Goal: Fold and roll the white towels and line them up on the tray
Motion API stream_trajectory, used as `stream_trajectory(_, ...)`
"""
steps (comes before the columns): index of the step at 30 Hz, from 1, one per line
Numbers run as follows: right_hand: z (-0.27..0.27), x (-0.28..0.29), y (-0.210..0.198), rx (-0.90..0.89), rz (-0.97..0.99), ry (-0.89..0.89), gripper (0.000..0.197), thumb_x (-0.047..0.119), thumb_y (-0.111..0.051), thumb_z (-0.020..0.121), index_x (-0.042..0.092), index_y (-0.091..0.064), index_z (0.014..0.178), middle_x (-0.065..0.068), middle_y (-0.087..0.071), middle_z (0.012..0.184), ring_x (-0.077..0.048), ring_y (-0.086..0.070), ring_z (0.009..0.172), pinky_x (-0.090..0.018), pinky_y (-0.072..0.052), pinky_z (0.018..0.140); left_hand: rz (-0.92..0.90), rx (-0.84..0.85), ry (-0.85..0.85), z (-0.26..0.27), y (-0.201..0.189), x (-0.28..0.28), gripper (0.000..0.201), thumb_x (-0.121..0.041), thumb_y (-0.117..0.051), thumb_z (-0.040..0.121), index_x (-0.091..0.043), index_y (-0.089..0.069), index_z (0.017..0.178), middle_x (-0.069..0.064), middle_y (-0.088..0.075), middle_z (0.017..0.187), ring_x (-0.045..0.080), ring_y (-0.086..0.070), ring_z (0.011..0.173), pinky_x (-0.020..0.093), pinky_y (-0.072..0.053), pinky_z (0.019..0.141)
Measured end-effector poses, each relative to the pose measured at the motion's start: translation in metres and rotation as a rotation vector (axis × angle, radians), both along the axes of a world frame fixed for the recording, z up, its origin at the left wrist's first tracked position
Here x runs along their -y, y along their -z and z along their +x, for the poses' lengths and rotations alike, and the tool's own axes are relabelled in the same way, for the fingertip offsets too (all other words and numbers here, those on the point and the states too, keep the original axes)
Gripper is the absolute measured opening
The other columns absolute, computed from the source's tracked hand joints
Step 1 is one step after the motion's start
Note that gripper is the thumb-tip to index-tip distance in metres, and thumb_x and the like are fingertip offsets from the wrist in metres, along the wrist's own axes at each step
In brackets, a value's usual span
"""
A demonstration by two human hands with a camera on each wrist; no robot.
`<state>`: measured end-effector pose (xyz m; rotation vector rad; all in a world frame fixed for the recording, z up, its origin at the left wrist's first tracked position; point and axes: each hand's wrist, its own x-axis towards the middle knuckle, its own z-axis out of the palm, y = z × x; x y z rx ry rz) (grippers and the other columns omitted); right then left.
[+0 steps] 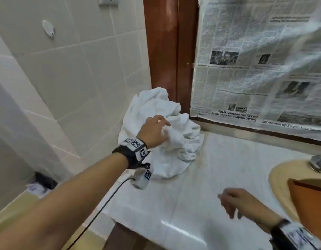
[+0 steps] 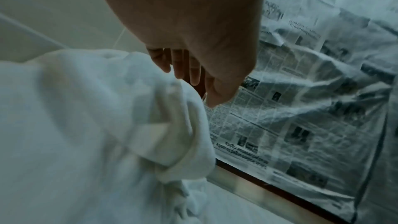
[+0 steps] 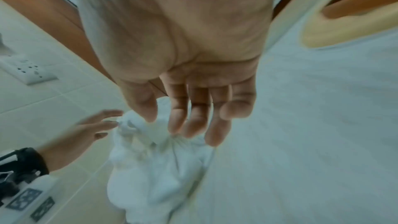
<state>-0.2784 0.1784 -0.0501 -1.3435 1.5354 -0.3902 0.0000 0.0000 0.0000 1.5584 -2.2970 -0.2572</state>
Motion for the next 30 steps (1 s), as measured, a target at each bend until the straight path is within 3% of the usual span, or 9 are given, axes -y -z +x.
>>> stream_trajectory(3, 0.029, 0.064, -0.018, 0.029, -0.138, 0.068, 0.025, 0.023, -0.057, 0.095, 0.009, -0.057, 0.074, -0.006, -0.059, 0.063, -0.018, -0.056, 0.054, -0.023, -0.034, 0.048, -0.039, 0.296, -0.009, -0.003, -0.008, 0.018, 0.057, -0.036, -0.066, 0.082, -0.031, -0.047, 0.135, -0.002, -0.036, 0.144, 0.03, -0.034, 0.126, 0.043, -0.039, 0.1)
stream_trajectory(7, 0.071, 0.135, -0.026, -0.006, -0.245, 0.116, 0.01, 0.021, -0.062, 0.089, 0.015, -0.055, 0.091, -0.006, -0.059, 0.082, -0.022, -0.054, 0.06, -0.022, -0.037, 0.049, -0.122, 0.559, 0.011, -0.004, -0.007, 0.029, 0.06, -0.037, -0.059, 0.085, -0.032, -0.039, 0.141, 0.0, -0.036, 0.142, 0.031, -0.035, 0.123, 0.041, -0.037, 0.095)
stream_trajectory(9, 0.09, 0.159, -0.025, -0.063, -0.293, 0.083, 0.03, 0.021, -0.069, 0.084, 0.016, -0.053, 0.109, -0.005, -0.058, 0.098, -0.021, -0.054, 0.071, -0.025, -0.042, 0.056, -0.17, 0.643, -0.003, -0.003, -0.01, 0.032, 0.055, -0.034, -0.055, 0.088, -0.031, -0.041, 0.141, 0.005, -0.039, 0.138, 0.033, -0.036, 0.121, 0.041, -0.036, 0.094)
stream_trajectory(12, 0.116, 0.179, -0.024, -0.2, -0.365, -0.009, 0.065, 0.021, -0.077, 0.078, 0.016, -0.044, 0.133, -0.012, -0.047, 0.128, -0.025, -0.053, 0.105, -0.031, -0.046, 0.08, -0.223, 0.753, 0.003, -0.002, -0.016, 0.033, 0.039, -0.032, -0.051, 0.091, -0.028, -0.054, 0.13, 0.008, -0.04, 0.134, 0.033, -0.035, 0.122, 0.042, -0.034, 0.095)
stream_trajectory(16, 0.14, 0.184, -0.016, -0.386, -0.38, -0.055, 0.082, 0.034, -0.08, 0.073, 0.019, -0.035, 0.141, -0.01, -0.039, 0.135, -0.029, -0.046, 0.122, -0.037, -0.043, 0.099, -0.251, 0.805, 0.038, 0.005, -0.02, 0.036, 0.027, -0.026, -0.051, 0.092, -0.024, -0.062, 0.116, 0.003, -0.049, 0.125, 0.03, -0.036, 0.12, 0.04, -0.034, 0.09)
stream_trajectory(19, 0.147, 0.181, -0.015, -0.475, -0.391, -0.057, 0.079, 0.04, -0.076, 0.076, 0.013, -0.037, 0.138, -0.012, -0.041, 0.131, -0.033, -0.048, 0.119, -0.04, -0.043, 0.097, -0.156, 0.696, 0.012, 0.01, -0.03, 0.035, 0.027, -0.03, -0.054, 0.092, -0.025, -0.063, 0.116, 0.001, -0.06, 0.119, 0.027, -0.042, 0.12, 0.039, -0.034, 0.092)
stream_trajectory(25, 0.135, 0.18, -0.045, -0.396, -0.652, 0.093, 0.025, 0.026, -0.057, 0.089, 0.005, -0.061, 0.102, -0.017, -0.062, 0.103, -0.032, -0.058, 0.099, -0.029, -0.032, 0.069, -0.264, 0.419, 0.007, 0.012, -0.061, 0.024, 0.031, -0.039, -0.051, 0.093, -0.022, -0.057, 0.119, 0.007, -0.06, 0.117, 0.025, -0.049, 0.116, 0.04, -0.033, 0.093)
stream_trajectory(28, 0.126, 0.177, -0.095, -0.326, -0.773, 0.141, 0.014, 0.019, -0.052, 0.092, 0.007, -0.061, 0.092, -0.015, -0.063, 0.094, -0.03, -0.057, 0.092, -0.029, -0.027, 0.065, -0.257, 0.115, -0.043, 0.011, -0.077, 0.016, 0.029, -0.035, -0.051, 0.094, -0.02, -0.057, 0.118, 0.003, -0.06, 0.119, 0.024, -0.048, 0.118, 0.039, -0.03, 0.092)
stream_trajectory(30, 0.12, 0.173, -0.131, -0.276, -0.835, 0.174, 0.012, 0.02, -0.052, 0.091, 0.011, -0.057, 0.085, -0.012, -0.061, 0.089, -0.03, -0.056, 0.087, -0.032, -0.033, 0.066, -0.199, -0.12, -0.044, 0.009, -0.083, 0.009, 0.036, -0.043, -0.053, 0.088, -0.022, -0.055, 0.118, -0.001, -0.059, 0.119, 0.021, -0.048, 0.118, 0.035, -0.025, 0.088)
